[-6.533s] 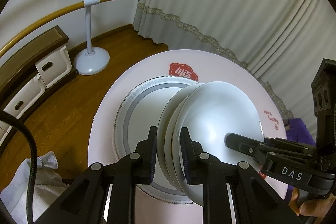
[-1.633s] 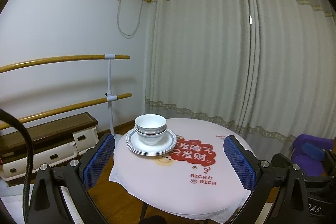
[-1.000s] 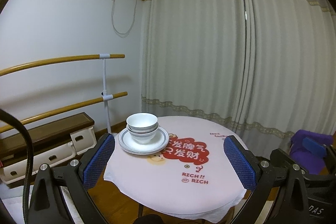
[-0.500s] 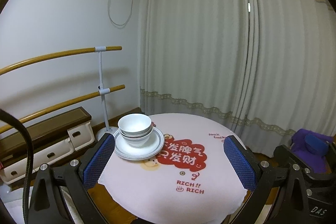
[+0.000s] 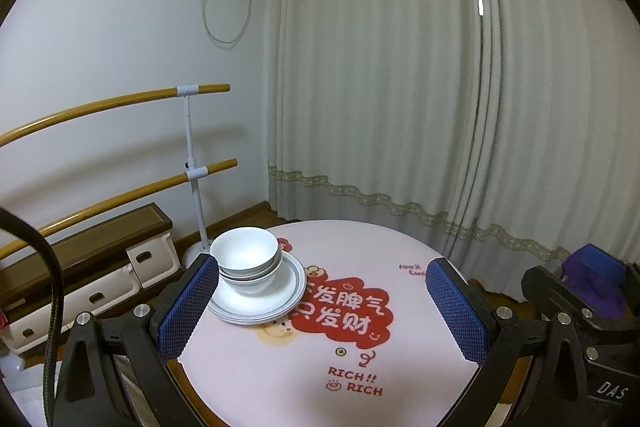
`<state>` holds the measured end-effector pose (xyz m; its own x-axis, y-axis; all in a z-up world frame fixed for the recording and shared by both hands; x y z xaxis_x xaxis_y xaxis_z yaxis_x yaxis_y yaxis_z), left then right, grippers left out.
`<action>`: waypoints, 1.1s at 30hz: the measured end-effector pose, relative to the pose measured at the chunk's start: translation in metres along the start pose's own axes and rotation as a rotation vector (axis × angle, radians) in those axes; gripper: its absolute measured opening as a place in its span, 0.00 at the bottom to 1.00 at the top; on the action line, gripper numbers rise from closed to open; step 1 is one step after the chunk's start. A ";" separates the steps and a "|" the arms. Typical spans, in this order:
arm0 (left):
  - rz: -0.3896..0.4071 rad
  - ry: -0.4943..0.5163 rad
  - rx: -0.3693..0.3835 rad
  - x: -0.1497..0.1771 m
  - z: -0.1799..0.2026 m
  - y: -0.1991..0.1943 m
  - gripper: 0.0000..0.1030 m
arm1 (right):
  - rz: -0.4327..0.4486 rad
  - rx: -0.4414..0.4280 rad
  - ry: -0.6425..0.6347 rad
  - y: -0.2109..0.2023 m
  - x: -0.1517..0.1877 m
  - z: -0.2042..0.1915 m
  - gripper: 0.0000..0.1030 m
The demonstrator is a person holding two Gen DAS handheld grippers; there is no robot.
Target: Organize plates and bowls
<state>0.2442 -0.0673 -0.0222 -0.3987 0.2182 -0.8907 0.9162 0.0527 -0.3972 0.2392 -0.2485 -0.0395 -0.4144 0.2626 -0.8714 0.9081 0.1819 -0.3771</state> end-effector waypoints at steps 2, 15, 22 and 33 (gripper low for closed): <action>-0.003 -0.002 0.001 -0.004 0.001 0.004 0.99 | -0.004 -0.001 -0.004 0.002 -0.002 -0.001 1.00; 0.021 -0.007 -0.010 0.006 0.000 -0.004 0.99 | -0.008 -0.001 -0.011 0.006 -0.005 -0.002 1.00; 0.024 -0.004 -0.009 0.015 0.007 -0.010 0.99 | -0.003 0.003 -0.004 0.004 -0.005 -0.004 1.00; 0.033 -0.005 -0.010 0.015 0.004 -0.014 0.99 | 0.009 0.000 -0.001 -0.005 -0.003 -0.005 1.00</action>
<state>0.2253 -0.0687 -0.0312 -0.3681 0.2155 -0.9045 0.9294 0.0556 -0.3649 0.2358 -0.2456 -0.0341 -0.4065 0.2629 -0.8750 0.9117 0.1793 -0.3697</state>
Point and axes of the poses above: each gripper's, at about its wrist camera, not at the fingertips, and y roughly the way its jaws point, z to its right, x to its underside, the point moved 8 cm from there along y, roughly the way its jaws point, and after that the axes turned 15 degrees about y, right-handed, at the moved point
